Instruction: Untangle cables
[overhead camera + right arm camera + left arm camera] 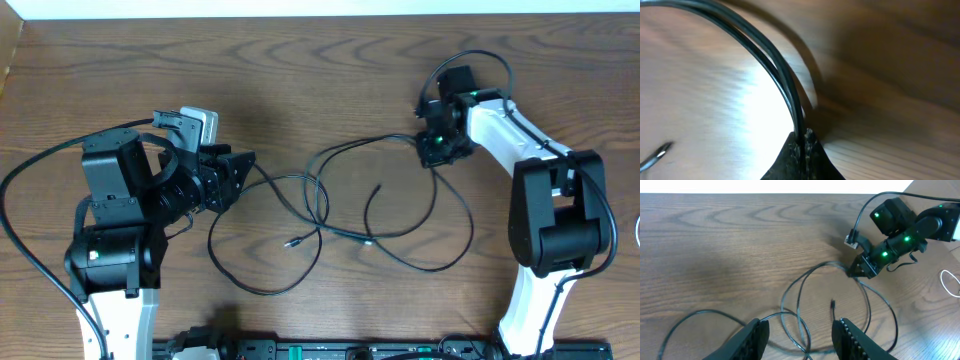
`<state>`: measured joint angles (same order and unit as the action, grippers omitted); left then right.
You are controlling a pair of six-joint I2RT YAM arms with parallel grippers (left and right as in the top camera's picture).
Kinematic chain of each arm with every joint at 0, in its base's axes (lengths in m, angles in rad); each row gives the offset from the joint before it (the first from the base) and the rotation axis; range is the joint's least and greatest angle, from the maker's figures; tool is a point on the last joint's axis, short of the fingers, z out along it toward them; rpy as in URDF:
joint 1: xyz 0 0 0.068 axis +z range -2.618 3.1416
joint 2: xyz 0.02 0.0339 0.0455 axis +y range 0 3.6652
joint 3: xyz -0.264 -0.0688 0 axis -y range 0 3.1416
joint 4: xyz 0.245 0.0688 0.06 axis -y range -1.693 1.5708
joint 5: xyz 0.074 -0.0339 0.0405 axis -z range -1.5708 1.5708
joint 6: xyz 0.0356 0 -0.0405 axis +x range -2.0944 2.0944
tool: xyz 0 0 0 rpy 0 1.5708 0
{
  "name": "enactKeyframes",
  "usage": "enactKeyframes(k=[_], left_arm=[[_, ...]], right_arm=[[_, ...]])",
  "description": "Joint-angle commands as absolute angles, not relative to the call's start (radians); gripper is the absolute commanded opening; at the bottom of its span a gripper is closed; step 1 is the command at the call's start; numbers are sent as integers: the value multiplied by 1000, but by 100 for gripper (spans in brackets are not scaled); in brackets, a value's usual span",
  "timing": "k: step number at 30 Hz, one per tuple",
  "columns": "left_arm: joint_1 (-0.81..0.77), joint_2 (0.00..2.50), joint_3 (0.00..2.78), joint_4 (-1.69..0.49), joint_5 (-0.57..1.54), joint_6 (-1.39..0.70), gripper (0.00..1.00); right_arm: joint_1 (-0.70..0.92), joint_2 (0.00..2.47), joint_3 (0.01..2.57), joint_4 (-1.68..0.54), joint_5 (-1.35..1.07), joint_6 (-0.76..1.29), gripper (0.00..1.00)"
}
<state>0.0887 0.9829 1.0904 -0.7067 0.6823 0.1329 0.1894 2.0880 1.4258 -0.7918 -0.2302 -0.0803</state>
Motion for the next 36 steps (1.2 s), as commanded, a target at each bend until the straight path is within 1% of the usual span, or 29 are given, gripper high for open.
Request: enactKeyframes(k=[1, 4, 12, 24, 32, 36], left_arm=[[88, 979, 1094, -706, 699, 149, 46], [88, 979, 1094, -706, 699, 149, 47], [88, 979, 1094, -706, 699, 149, 46], [88, 979, 1094, -705, 699, 148, 47], [88, 979, 1094, -692, 737, 145, 47], [88, 979, 1094, -692, 738, 145, 46]], right_arm=[[196, 2139, 1435, -797, -397, -106, 1], [193, 2128, 1482, -815, -404, -102, 1], [186, 2050, 1671, -950, -395, -114, 1], [138, 1913, 1938, -1238, -64, -97, 1], [12, 1785, 2112, -1336, -52, -64, 1], [-47, 1701, 2193, -1389, -176, -66, 1]])
